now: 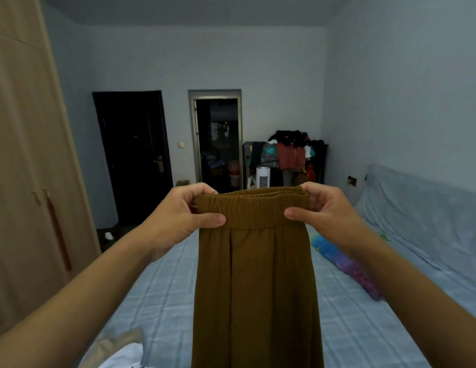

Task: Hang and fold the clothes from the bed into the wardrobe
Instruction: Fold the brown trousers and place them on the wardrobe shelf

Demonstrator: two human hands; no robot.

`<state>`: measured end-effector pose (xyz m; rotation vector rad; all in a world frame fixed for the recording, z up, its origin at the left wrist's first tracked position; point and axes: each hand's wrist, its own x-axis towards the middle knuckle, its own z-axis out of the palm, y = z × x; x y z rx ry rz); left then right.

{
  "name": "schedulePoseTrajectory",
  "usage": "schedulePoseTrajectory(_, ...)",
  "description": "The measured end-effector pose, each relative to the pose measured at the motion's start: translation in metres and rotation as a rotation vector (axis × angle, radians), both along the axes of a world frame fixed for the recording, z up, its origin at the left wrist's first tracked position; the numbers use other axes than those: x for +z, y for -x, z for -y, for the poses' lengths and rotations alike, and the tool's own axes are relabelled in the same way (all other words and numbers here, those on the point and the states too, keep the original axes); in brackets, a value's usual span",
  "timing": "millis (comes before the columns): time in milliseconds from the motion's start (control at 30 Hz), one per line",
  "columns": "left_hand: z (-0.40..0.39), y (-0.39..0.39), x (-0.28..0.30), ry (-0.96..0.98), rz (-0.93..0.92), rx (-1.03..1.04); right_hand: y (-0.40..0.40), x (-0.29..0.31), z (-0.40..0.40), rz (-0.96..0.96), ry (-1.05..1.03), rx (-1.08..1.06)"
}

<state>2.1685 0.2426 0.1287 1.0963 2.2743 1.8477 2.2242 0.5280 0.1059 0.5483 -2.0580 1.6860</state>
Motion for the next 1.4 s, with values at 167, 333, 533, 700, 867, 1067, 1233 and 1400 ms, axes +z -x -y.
schedulePoseTrajectory(167,-0.028,0.137,-0.026,-0.006,0.148,0.059,0.123,-0.016,-0.019,0.132,0.016,-0.053)
schedulePoseTrajectory(333,-0.075,0.291,-0.057,0.132,0.12,0.302,0.28,-0.046,-0.034,0.252,-0.017,-0.259)
schedulePoseTrajectory(533,-0.086,0.379,-0.002,0.035,-0.162,0.407,0.368,-0.005,-0.033,0.063,0.082,-0.318)
schedulePoseTrajectory(700,-0.066,0.362,0.048,-0.04,-0.325,0.383,0.361,0.046,-0.026,-0.095,0.067,-0.257)
schedulePoseTrajectory(867,-0.043,0.294,0.067,-0.066,-0.374,0.354,0.302,0.067,-0.01,-0.177,0.069,-0.167)
schedulePoseTrajectory(1067,-0.018,0.166,0.006,0.032,-0.271,0.335,0.17,0.012,0.005,-0.098,-0.046,-0.109)
schedulePoseTrajectory(1233,-0.007,0.057,-0.11,0.232,-0.196,0.362,0.067,-0.109,0.011,0.108,-0.11,-0.111)
schedulePoseTrajectory(1400,0.018,-0.046,-0.241,0.436,-0.105,0.245,-0.032,-0.248,0.028,0.382,-0.15,-0.105)
